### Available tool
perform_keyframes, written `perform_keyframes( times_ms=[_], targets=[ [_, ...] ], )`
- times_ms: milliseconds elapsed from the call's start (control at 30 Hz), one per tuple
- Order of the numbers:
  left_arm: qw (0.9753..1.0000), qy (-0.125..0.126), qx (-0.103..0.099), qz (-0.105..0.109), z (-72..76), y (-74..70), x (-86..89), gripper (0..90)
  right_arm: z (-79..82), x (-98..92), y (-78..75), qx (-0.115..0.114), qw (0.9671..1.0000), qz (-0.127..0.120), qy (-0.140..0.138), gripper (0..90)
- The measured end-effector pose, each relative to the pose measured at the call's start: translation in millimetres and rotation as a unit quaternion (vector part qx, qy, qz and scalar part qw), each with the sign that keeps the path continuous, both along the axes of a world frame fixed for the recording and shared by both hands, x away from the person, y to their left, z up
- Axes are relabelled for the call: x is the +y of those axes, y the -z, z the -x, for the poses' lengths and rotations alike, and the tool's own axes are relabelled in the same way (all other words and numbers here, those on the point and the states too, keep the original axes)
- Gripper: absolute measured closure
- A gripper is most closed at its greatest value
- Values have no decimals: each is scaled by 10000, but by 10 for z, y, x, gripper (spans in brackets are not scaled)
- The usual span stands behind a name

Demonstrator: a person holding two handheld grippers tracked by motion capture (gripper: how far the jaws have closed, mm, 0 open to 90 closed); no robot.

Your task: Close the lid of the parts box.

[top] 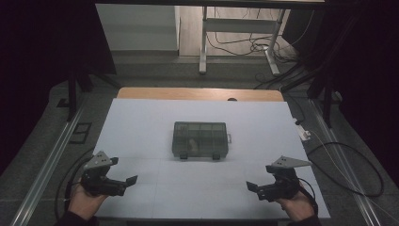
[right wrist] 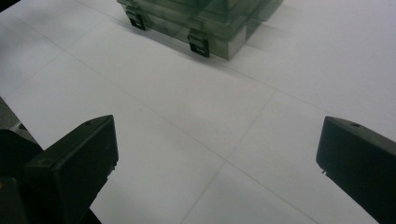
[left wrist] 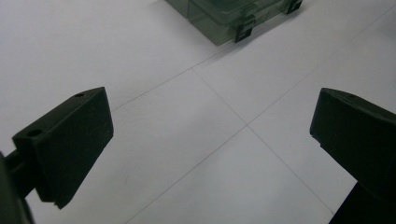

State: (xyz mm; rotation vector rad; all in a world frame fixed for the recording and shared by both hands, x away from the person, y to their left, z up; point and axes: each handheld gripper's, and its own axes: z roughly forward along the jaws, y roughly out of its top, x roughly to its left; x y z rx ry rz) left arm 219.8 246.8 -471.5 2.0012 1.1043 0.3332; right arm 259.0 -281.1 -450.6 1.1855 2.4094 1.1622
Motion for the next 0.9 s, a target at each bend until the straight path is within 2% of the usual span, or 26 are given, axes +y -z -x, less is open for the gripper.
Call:
perform_keyframes(
  times_ms=[200, 533, 633, 800, 900],
  targets=[
    [9999, -153, -26, 11, 114, -3, 84, 0, 109, -136, -11, 22, 9997, -7, 239, 0],
    [9993, -352, 17, -84, 264, -17, 169, 0, 263, -253, -4, 88, 9991, 68, 408, 0],
    [9990, -415, 4, -185, 324, -29, 182, 0, 323, -288, -22, 22, 9985, 113, 543, 0],
    [9989, -436, 13, -195, 335, -27, 184, 0, 345, -300, -23, 6, 9978, 168, 639, 0],
    [9989, -435, 32, -161, 324, -28, 182, 0, 338, -279, -12, 18, 9979, 294, 582, 0]
  ],
)
